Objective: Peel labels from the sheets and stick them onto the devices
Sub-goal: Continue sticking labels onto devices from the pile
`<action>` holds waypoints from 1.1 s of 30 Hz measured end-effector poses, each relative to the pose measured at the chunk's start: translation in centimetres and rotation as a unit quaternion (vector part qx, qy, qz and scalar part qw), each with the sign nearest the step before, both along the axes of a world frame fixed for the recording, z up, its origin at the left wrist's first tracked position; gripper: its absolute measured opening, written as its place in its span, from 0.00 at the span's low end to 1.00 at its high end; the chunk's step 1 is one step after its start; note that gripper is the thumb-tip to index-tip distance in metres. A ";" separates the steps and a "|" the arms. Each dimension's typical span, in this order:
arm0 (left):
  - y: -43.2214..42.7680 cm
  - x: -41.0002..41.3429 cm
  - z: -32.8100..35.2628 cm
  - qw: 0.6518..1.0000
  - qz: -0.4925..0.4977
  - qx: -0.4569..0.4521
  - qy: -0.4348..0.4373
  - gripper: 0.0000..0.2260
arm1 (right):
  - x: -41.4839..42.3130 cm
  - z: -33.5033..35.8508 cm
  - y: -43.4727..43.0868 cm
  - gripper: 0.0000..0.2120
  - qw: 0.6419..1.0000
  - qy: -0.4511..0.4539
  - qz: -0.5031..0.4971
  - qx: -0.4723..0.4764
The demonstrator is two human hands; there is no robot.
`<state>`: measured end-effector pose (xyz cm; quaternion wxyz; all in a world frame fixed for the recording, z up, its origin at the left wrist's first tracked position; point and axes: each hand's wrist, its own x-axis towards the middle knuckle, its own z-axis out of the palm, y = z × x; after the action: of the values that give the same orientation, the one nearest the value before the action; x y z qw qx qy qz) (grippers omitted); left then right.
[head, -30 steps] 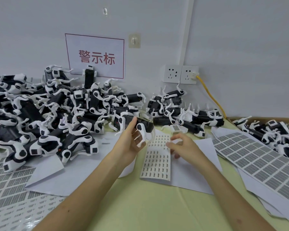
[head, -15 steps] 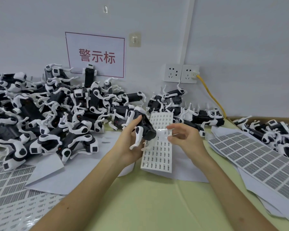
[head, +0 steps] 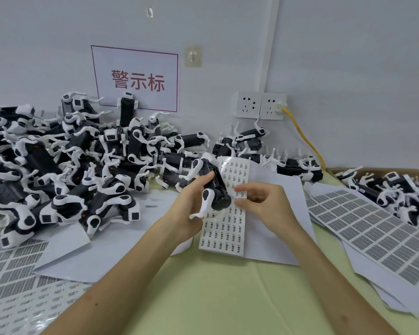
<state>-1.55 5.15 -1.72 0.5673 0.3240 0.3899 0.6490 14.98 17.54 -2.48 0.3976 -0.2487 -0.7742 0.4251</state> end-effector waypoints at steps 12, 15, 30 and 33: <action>-0.2 1.0 0.6 0.999 0.036 0.021 0.003 0.08 | -0.3 -0.4 -0.3 0.06 0.997 -0.007 -0.037 0.063; -0.3 1.1 0.8 0.999 0.033 0.019 0.004 0.08 | -0.5 -0.5 -0.2 0.04 0.994 0.008 -0.061 0.091; -0.3 1.0 0.5 0.999 0.030 -0.006 0.021 0.15 | -0.3 -0.5 -0.1 0.11 0.992 -0.024 -0.036 0.118; -0.3 0.9 0.5 0.999 0.031 -0.012 0.027 0.16 | -0.6 -0.9 -0.1 0.07 0.991 -0.001 -0.037 0.133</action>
<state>-0.66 4.81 -1.18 0.5400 0.3219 0.4230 0.6526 14.42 17.43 -3.33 0.4412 -0.2225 -0.8147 0.3036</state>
